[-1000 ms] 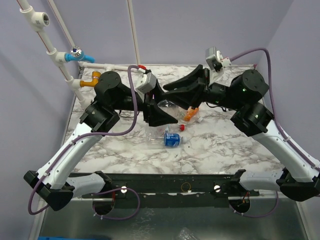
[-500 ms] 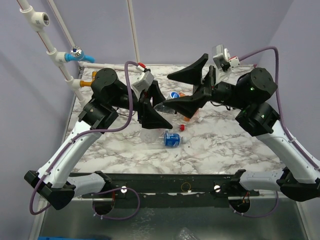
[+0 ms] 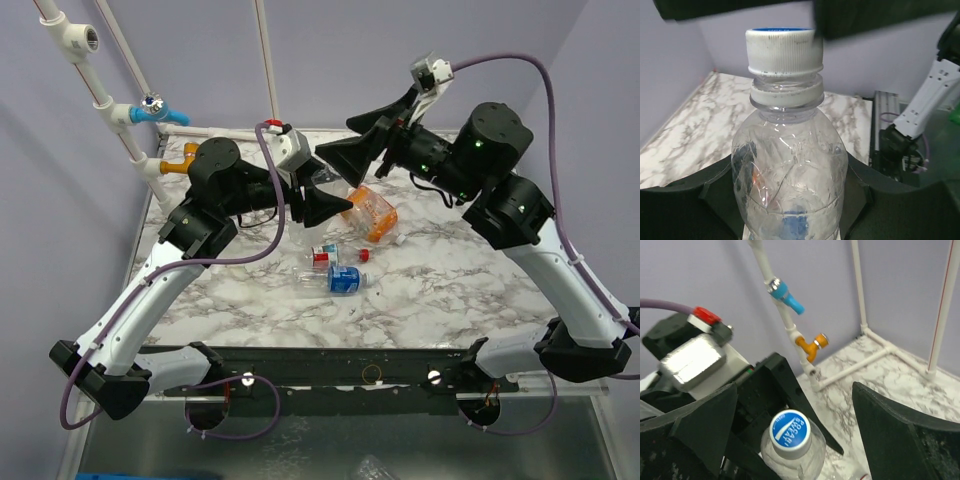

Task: Unscrew the bottle caps
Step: Unscrew the bottle cap from the plastic bottle.

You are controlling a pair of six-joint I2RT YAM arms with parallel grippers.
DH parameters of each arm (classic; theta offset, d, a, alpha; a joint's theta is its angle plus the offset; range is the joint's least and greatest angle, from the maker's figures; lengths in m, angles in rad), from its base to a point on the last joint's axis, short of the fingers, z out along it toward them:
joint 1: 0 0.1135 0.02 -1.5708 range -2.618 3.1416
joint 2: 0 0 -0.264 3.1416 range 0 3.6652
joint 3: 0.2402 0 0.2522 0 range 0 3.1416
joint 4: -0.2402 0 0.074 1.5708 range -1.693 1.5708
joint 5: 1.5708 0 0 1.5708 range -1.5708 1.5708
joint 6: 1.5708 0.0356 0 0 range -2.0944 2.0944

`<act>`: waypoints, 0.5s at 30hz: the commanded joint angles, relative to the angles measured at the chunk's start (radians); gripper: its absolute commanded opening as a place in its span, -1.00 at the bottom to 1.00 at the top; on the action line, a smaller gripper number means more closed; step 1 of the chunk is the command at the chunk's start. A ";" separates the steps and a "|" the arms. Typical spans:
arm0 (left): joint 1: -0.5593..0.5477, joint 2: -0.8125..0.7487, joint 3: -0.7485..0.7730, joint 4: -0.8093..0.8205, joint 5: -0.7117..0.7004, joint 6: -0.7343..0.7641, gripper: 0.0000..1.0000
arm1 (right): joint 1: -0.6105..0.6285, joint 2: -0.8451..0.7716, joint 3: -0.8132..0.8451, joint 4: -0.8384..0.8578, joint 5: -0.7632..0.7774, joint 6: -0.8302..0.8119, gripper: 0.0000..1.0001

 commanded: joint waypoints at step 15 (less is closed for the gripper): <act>0.004 -0.007 -0.028 -0.001 -0.206 0.098 -1.00 | -0.005 -0.042 -0.114 0.020 0.046 0.044 -0.44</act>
